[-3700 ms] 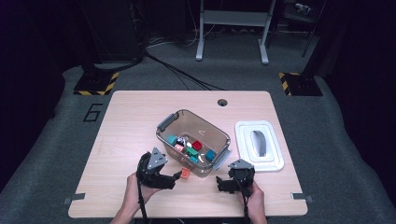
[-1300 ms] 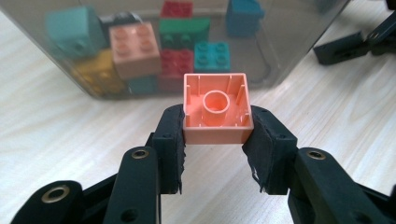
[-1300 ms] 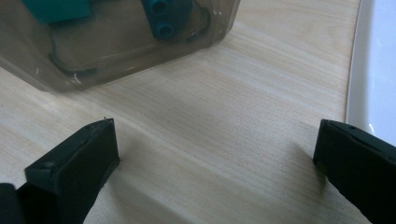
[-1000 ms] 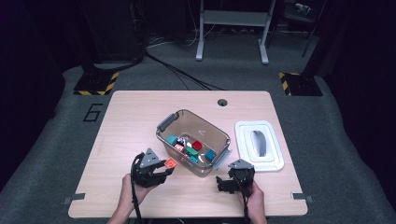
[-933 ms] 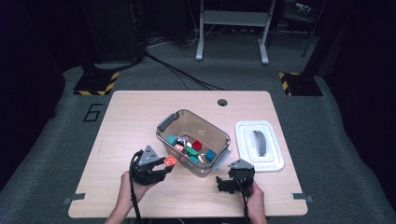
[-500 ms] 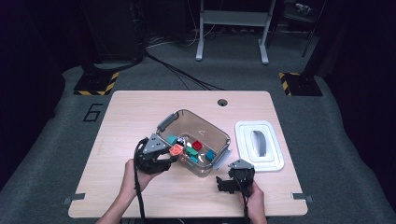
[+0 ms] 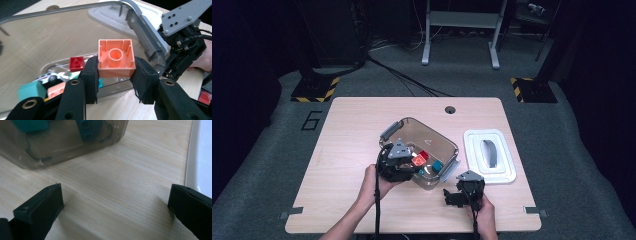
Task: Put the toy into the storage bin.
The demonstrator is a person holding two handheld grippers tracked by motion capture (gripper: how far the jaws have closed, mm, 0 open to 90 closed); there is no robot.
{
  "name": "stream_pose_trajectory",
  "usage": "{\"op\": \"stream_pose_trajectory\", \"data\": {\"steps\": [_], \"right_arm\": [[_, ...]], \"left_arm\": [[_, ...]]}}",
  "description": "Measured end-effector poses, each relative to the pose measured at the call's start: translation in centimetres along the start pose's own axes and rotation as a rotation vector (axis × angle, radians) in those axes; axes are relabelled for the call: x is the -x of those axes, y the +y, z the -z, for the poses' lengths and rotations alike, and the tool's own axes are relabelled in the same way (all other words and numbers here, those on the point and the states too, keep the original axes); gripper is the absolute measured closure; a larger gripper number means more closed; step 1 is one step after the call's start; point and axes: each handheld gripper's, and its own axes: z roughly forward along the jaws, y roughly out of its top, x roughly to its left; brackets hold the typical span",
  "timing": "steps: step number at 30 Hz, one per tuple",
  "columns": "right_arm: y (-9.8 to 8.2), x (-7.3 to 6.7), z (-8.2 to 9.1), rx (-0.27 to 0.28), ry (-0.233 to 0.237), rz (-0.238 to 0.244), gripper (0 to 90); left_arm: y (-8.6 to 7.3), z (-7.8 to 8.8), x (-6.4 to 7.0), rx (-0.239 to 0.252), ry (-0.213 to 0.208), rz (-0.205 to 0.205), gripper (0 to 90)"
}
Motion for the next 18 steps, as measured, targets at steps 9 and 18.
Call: {"op": "stream_pose_trajectory", "data": {"steps": [9, 18], "right_arm": [[0.0, 0.0, 0.0, 0.0, 0.0, 0.001, 0.0], [0.0, 0.0, 0.0, 0.001, 0.0, -0.001, 0.0]], "left_arm": [[0.7, -1.0, 0.9, -0.039, -0.04, -0.028, 58.4], [1.0, -1.4, 1.2, -0.064, -0.073, -0.033, 58.4]]}}
